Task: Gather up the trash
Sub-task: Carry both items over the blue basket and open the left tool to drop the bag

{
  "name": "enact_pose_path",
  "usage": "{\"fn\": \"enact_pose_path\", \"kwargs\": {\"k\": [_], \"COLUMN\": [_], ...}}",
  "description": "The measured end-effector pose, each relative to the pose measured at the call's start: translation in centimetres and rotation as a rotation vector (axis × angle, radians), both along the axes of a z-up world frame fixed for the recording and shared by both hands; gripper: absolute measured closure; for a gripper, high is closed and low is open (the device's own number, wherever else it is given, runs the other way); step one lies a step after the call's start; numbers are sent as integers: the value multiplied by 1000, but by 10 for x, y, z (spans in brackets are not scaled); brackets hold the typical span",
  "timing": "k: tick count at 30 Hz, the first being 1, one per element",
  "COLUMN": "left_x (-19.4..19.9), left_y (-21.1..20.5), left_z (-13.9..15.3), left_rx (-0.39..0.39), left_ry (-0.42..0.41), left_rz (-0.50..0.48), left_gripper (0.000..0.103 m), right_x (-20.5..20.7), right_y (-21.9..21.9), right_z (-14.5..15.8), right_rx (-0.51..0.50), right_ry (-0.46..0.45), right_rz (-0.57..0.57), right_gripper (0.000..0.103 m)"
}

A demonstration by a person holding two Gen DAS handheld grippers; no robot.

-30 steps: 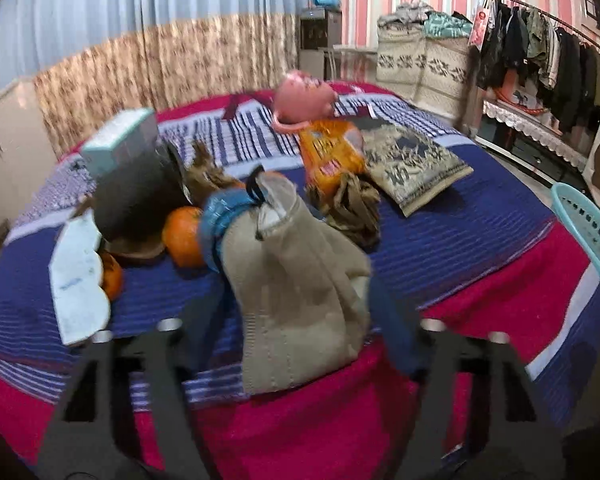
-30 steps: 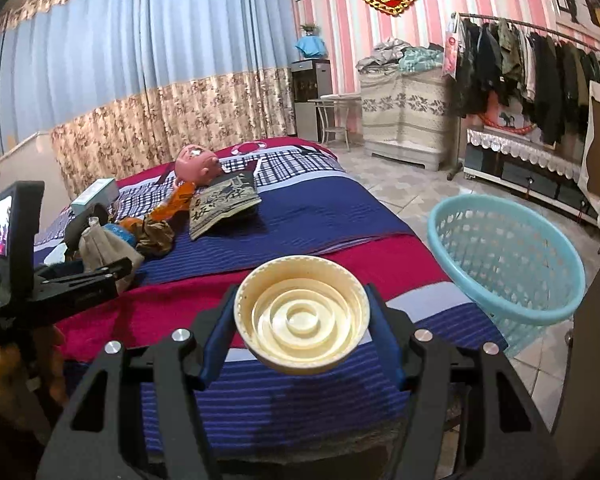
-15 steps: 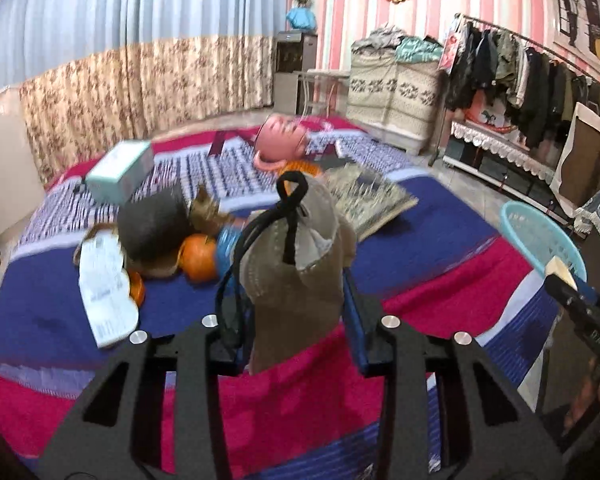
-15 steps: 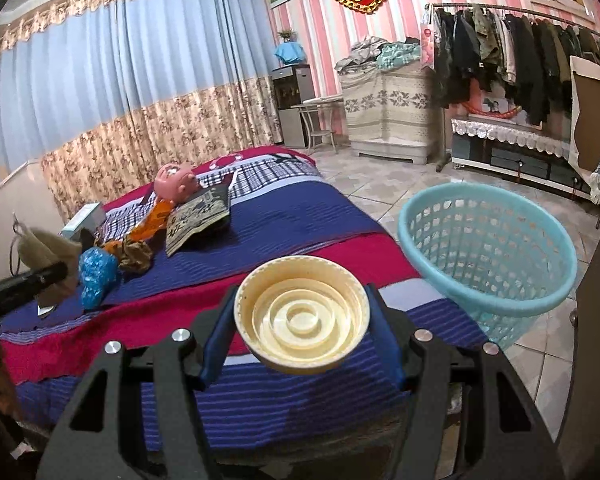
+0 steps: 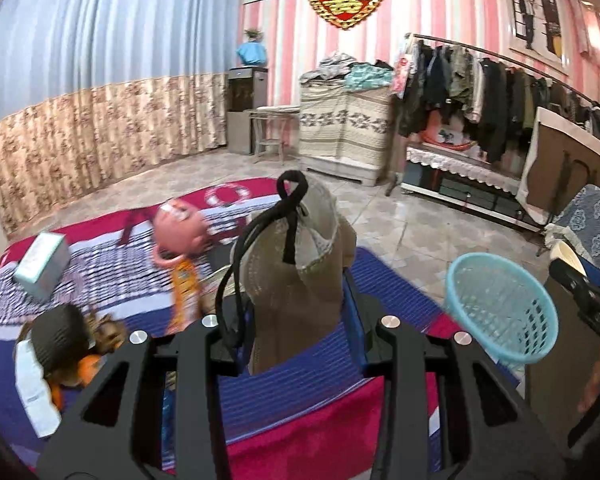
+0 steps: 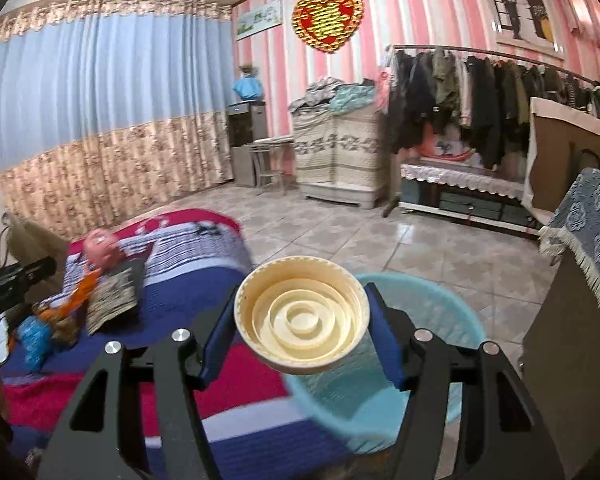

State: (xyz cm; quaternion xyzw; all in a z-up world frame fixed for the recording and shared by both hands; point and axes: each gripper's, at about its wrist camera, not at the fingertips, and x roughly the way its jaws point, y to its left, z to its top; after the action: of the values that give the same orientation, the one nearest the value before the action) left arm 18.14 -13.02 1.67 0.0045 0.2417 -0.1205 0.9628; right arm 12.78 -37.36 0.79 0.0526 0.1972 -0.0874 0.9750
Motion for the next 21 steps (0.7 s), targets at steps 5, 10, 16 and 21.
{"fn": "enact_pose_path", "kwargs": {"k": [5,10,16,21], "left_x": [16,31,42,48], "left_y": [-46,-84,-133,-165], "left_z": [-11,-27,-47,-55], "left_rx": [25,30,40,60], "left_ry": [29,61,87,101], "left_rz": [-77,-129,-189,-252], "left_gripper": [67,67,67,66], "right_x": [25,23,16,16], "right_y": [-44,-80,-104,-117], "right_z": [-6,-32,-44,-53], "right_rx": [2,55,50,75], "right_ry": [14,55,72,90], "right_rz": [-81,-158,-222,-247], "right_gripper": [42,42,42,42]}}
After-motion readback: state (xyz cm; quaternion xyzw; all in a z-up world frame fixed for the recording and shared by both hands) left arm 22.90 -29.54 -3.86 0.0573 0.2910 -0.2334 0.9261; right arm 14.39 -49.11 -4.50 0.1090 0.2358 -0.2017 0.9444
